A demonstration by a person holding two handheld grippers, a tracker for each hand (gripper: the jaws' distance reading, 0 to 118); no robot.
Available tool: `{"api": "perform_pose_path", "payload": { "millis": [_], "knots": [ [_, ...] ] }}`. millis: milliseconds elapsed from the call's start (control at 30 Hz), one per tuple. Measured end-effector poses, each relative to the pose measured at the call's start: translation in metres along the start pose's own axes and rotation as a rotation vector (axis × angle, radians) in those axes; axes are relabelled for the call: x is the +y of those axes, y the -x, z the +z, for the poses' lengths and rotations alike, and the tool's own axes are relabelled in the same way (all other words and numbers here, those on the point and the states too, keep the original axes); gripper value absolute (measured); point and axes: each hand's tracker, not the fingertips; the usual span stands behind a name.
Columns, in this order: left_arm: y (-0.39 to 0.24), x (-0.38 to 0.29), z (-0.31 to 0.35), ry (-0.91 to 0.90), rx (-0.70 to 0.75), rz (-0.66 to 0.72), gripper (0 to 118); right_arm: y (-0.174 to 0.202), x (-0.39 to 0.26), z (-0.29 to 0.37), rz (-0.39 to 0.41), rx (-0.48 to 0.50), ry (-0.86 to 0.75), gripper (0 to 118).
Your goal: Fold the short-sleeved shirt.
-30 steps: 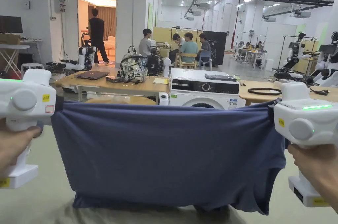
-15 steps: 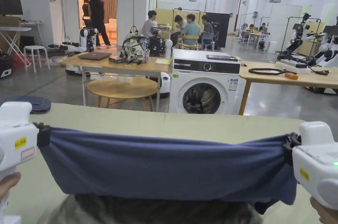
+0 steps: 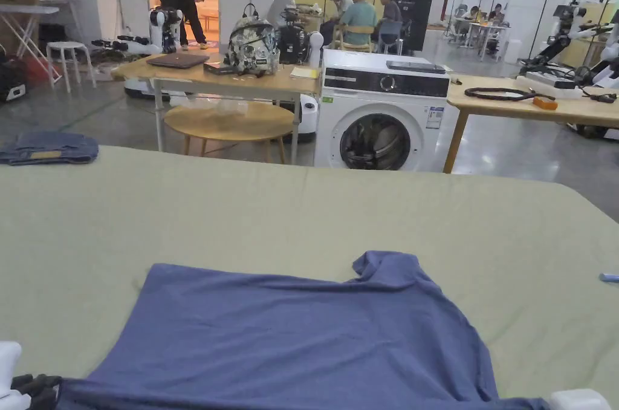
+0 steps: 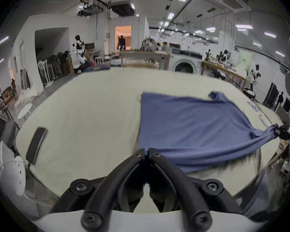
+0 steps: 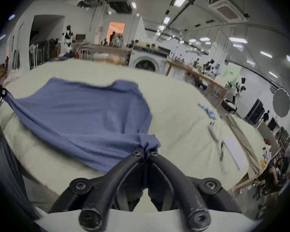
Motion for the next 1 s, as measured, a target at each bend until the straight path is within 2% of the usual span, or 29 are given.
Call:
{"api": "perform_pose_path", "payload": {
  "millis": [267, 400, 467, 533, 567, 633, 667, 733, 767, 900, 1000],
  "knots": [
    [0.001, -0.039, -0.04, 0.238, 0.015, -0.085, 0, 0.005, -0.053, -0.055, 0.009, 0.077, 0.258, 1],
    [0.001, -0.054, -0.059, 0.325, 0.024, -0.11, 0, 0.005, -0.06, -0.068, -0.01, 0.093, 0.28, 2],
    [0.0, -0.059, -0.061, 0.314, 0.025, -0.109, 0, 0.007, -0.06, -0.068, -0.02, 0.099, 0.293, 5],
    [0.0, -0.059, -0.062, 0.31, 0.029, -0.104, 0, 0.007, -0.056, -0.068, -0.028, 0.095, 0.298, 13],
    [0.0, -0.057, -0.062, 0.309, 0.029, -0.105, 0, 0.007, -0.052, -0.066, -0.029, 0.088, 0.3, 29],
    [0.002, -0.05, -0.057, 0.303, 0.021, -0.07, 7, 0.005, -0.047, -0.059, -0.034, 0.054, 0.306, 63],
    [0.007, -0.047, -0.056, 0.287, 0.008, -0.023, 17, 0.003, -0.042, -0.054, -0.047, 0.042, 0.293, 68],
    [0.008, -0.035, -0.047, 0.224, -0.038, 0.037, 30, -0.002, -0.028, -0.04, -0.091, 0.049, 0.232, 68],
    [0.007, -0.027, -0.043, 0.181, -0.051, 0.054, 32, -0.002, -0.02, -0.035, -0.104, 0.048, 0.211, 68],
    [-0.015, 0.002, -0.032, 0.041, -0.074, 0.028, 33, 0.005, 0.01, -0.024, -0.15, 0.042, 0.065, 68],
    [-0.039, 0.018, -0.033, -0.056, -0.07, -0.02, 33, 0.021, 0.028, -0.024, -0.213, 0.041, -0.081, 68]
  ]
}}
